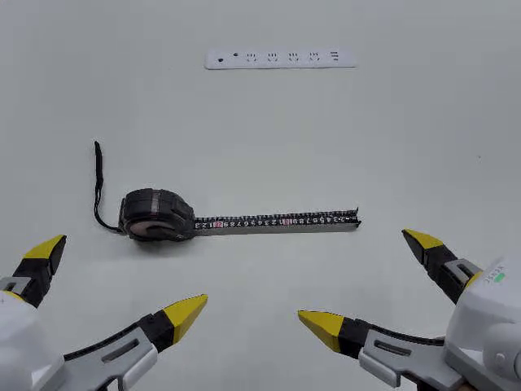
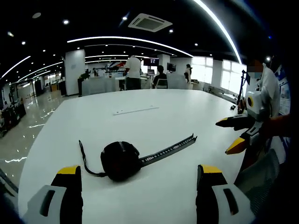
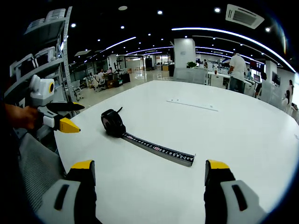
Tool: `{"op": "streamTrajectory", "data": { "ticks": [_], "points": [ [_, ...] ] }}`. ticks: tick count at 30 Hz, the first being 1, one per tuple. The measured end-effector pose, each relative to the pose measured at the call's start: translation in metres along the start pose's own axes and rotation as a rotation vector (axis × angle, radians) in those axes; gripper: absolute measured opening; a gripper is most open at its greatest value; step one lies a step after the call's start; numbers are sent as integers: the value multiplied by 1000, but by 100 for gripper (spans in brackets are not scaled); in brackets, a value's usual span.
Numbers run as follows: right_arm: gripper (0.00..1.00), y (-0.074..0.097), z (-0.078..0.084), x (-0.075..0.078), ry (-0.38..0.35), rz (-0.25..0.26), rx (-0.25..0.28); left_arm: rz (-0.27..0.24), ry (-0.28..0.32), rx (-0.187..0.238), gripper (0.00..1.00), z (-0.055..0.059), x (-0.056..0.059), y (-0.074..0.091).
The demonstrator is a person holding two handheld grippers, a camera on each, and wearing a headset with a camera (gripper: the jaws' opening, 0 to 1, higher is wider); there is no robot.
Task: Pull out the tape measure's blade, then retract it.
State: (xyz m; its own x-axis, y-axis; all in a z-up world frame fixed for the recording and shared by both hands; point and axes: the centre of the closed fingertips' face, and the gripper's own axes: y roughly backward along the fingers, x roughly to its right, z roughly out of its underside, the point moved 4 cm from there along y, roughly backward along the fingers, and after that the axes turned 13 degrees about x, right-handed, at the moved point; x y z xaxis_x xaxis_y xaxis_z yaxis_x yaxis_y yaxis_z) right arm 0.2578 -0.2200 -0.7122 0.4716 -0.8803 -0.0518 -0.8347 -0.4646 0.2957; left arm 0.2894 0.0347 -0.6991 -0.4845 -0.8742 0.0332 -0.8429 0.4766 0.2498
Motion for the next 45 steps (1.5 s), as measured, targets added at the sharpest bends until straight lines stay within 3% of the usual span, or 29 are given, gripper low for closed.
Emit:
{"op": "streamTrajectory", "data": {
  "ticks": [25,29,35,45],
  "points": [
    [99,-5,7,7,19,-41,-25,-57,2,-41,100,1,-4,-9],
    [97,-7,4,13,52,-66,-5,-78,-8,-46,100,1,-5,-13],
    [94,-11,5,21,75,-108,-7,-92,24,-39,100,3,-4,-19],
    [90,-22,8,31,101,-184,-14,-161,25,-46,100,8,-10,-19]
  ]
}}
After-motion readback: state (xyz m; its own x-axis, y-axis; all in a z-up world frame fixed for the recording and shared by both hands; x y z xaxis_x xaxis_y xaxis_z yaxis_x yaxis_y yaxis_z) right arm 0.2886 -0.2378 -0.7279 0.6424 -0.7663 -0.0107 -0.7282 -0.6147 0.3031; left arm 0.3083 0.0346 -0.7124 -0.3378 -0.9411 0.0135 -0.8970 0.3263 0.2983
